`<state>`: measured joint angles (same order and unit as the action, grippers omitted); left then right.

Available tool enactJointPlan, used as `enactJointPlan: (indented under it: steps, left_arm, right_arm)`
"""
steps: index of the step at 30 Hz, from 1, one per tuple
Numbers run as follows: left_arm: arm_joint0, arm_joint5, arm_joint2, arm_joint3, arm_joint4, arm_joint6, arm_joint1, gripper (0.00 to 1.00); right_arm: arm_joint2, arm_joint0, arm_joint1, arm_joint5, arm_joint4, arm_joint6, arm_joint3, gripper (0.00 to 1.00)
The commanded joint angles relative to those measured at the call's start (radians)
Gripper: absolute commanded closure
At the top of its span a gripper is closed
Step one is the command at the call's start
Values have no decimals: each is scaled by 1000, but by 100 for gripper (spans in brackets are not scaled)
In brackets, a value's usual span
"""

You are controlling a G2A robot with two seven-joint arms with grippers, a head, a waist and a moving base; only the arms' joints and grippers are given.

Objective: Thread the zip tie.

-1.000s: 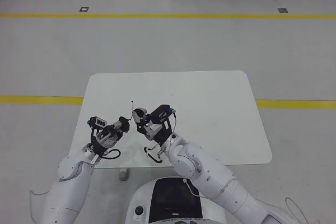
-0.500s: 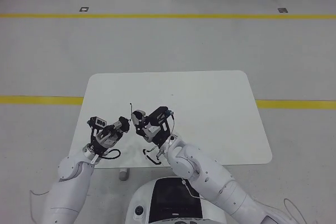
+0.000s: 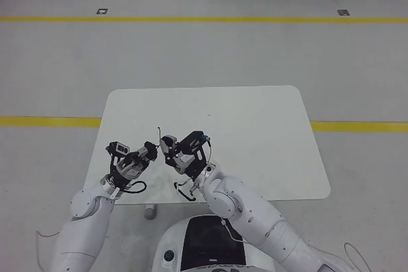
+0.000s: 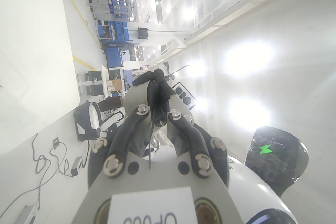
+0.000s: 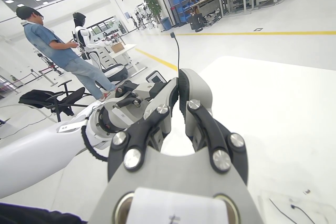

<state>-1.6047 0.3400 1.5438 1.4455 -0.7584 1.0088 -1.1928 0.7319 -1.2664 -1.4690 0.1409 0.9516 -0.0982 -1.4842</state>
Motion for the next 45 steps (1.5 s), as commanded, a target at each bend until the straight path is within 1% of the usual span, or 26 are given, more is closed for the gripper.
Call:
enactJointPlan:
  steps: [1,3,5,6,7,14,19,26,27,28,29,30,31,32,33,34,35,36,37,38,39,40,45]
  left_arm:
    - [0,0,0,0,0,0,0,100]
    - [0,0,0,0,0,0,0,100]
    - [0,0,0,0,0,0,0,100]
    - [0,0,0,0,0,0,0,100]
    - [0,0,0,0,0,0,0,100]
    - [0,0,0,0,0,0,0,100]
    - [0,0,0,0,0,0,0,100]
    - [0,0,0,0,0,0,0,100]
    - [0,0,0,0,0,0,0,100]
    - [0,0,0,0,0,0,0,100]
    - [2,-3,1,0,3,-14,0,100]
    - [5,-9,3,2,9,-35,1,100]
    - [4,-36,1,4,-9,-36,1,100]
    - [3,-67,3,7,-36,-29,2,100]
    - [1,-107,11,8,-60,-19,5,100]
    - [0,-141,18,8,-71,-14,7,100]
    - [0,-151,29,12,-71,-20,10,100]
    - [-4,-152,37,14,-53,-31,12,100]
    - [-12,-192,35,19,-70,-35,13,100]
    - [-14,-227,37,26,-102,-30,13,100]
    - [-15,-240,44,36,-99,-23,16,100]
    - [-16,-208,52,50,-59,-14,19,100]
    - [-16,-208,52,50,-59,-14,19,100]
  right_arm:
    - [2,-1,-1,3,-3,3,0,100]
    - [2,-2,-2,5,0,8,0,100]
    - [3,-2,-3,7,5,12,0,52]
    - [5,-4,-3,4,11,10,-2,17]
    - [5,-4,-3,2,17,9,-3,0]
    - [30,-25,5,12,76,8,-37,0]
    - [66,-66,20,65,118,-63,-53,0]
    - [66,-66,20,65,118,-63,-53,0]
    - [67,-63,21,59,131,-60,-52,0]
    - [70,-56,24,33,190,-51,-52,0]
    - [68,-58,26,6,243,-51,-58,0]
    - [66,-68,27,-14,281,-55,-62,0]
    - [68,-71,29,-28,314,-60,-66,0]
    - [68,-71,32,-41,365,-60,-66,0]
    - [65,-72,37,-60,441,-49,-69,0]
    - [64,-76,39,-77,486,-48,-76,0]
    - [60,-78,42,-88,535,-48,-84,0]
    - [54,-78,44,-99,594,-45,-92,0]
    - [48,-75,49,-119,618,-28,-98,0]
    - [32,-59,55,-122,618,-9,-99,0]
    - [14,-33,65,-132,618,14,-94,0]
    - [0,-16,71,-153,618,26,-93,0]
    - [0,-16,71,-153,618,26,-93,0]
